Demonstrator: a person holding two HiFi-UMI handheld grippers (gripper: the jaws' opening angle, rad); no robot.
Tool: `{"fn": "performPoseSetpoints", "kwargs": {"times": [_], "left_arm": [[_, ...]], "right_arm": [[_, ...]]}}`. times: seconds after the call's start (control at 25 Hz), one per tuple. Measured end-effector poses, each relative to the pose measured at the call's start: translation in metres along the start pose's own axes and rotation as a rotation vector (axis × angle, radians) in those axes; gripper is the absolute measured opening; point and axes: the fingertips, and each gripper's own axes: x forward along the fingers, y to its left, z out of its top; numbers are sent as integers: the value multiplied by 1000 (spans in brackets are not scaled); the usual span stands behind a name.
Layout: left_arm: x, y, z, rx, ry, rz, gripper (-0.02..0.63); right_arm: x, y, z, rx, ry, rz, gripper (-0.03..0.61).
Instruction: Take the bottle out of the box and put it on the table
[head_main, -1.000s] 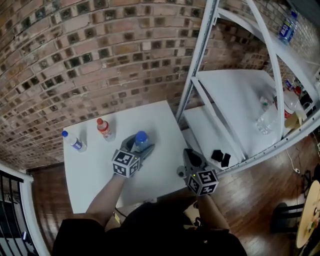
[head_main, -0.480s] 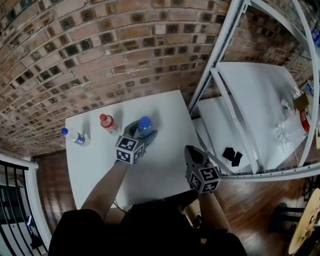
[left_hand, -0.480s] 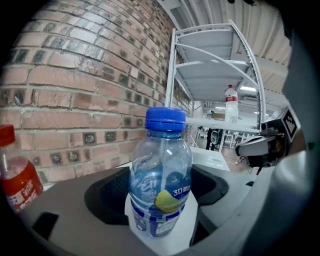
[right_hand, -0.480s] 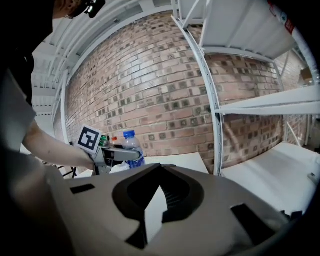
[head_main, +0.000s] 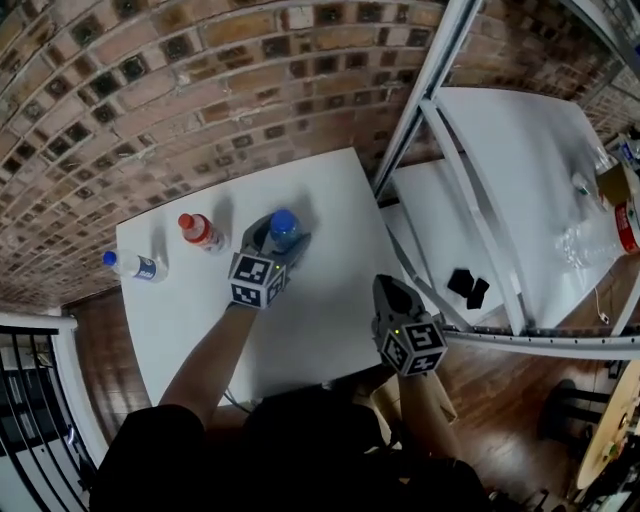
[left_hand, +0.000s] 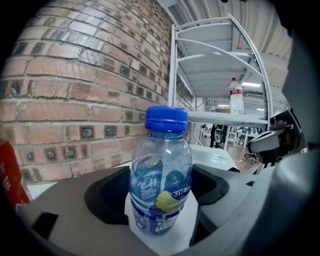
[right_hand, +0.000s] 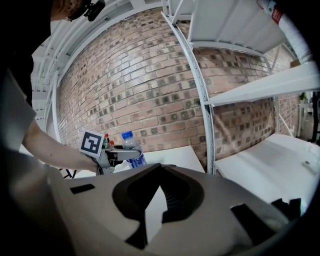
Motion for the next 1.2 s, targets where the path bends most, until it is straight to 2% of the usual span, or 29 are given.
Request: {"fn": "performPoseSetpoints", "kwargs": {"times": [0.36,0.52,0.92,1.04,1.12,1.2], "left_arm": [[-2,2,-2,-31,-8,15,371],[-12,2,0,-34,-16,45,399],[-67,-18,8,-70,-54,85,389],[-86,-41,16,-70,-87,93,364],[-100,-66,26,-46,-113,85,324],[-116,-93,38,-13,-149,76,236]], "right_arm": [[-10,-2,-3,2,-5,-16,5],[-13,-1,2,-15,-21,-11,5],[-50,9,3,-14,-85,-3,5],[-74,8,3,-20,-116,1,5],[-96,10,5,-29,-139,4,5],[-121,12,7,-42,-166,7,5]]}}
